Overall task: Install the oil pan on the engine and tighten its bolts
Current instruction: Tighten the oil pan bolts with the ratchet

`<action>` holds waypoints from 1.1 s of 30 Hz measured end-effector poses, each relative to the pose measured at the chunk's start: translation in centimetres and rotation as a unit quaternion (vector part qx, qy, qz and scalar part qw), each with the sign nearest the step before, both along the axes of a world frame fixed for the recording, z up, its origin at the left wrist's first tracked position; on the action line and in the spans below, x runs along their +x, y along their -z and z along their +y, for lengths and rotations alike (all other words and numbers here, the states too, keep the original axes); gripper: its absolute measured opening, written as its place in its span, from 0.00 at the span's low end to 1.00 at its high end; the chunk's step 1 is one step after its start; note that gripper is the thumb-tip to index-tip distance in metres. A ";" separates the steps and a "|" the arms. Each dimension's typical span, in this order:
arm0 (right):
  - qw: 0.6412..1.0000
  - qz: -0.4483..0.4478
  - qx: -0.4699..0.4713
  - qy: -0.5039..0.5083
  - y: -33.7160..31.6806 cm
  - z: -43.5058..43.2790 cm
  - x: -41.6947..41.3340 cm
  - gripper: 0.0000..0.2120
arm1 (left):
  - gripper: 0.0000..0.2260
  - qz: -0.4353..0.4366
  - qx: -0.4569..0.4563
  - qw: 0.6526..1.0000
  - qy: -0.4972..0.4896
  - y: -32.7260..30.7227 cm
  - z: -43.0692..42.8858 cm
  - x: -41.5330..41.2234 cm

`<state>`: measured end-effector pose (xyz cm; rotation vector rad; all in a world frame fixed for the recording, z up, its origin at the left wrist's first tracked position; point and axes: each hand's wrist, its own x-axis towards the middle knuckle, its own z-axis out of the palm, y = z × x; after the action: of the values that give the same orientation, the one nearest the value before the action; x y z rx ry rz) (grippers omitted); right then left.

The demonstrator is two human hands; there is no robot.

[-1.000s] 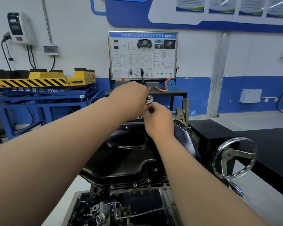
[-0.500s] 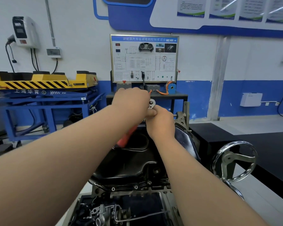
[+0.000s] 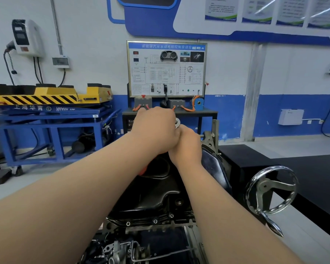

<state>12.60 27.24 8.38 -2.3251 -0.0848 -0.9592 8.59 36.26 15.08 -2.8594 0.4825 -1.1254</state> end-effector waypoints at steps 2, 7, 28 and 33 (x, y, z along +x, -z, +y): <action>0.999 -0.002 0.048 -0.013 0.0 0.1 -0.1 0.09 | 0.17 0.010 0.035 0.999 0.000 -0.6 0.0 0.0; 0.993 -0.005 0.112 -0.043 0.0 0.2 -0.4 0.13 | 0.16 0.024 0.075 0.997 0.003 -1.2 0.2 0.0; 0.996 0.016 0.072 -0.052 -0.1 0.4 -0.2 0.06 | 0.13 0.018 0.246 0.967 0.069 -3.2 2.4 0.8; 0.999 0.021 0.000 -0.042 -0.6 0.5 -0.7 0.06 | 0.12 0.000 0.191 0.981 0.017 -1.7 2.5 0.0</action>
<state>11.91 27.70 9.00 -2.3209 -0.1635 -0.8676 8.58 38.73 16.79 -2.5262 0.6675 -0.9174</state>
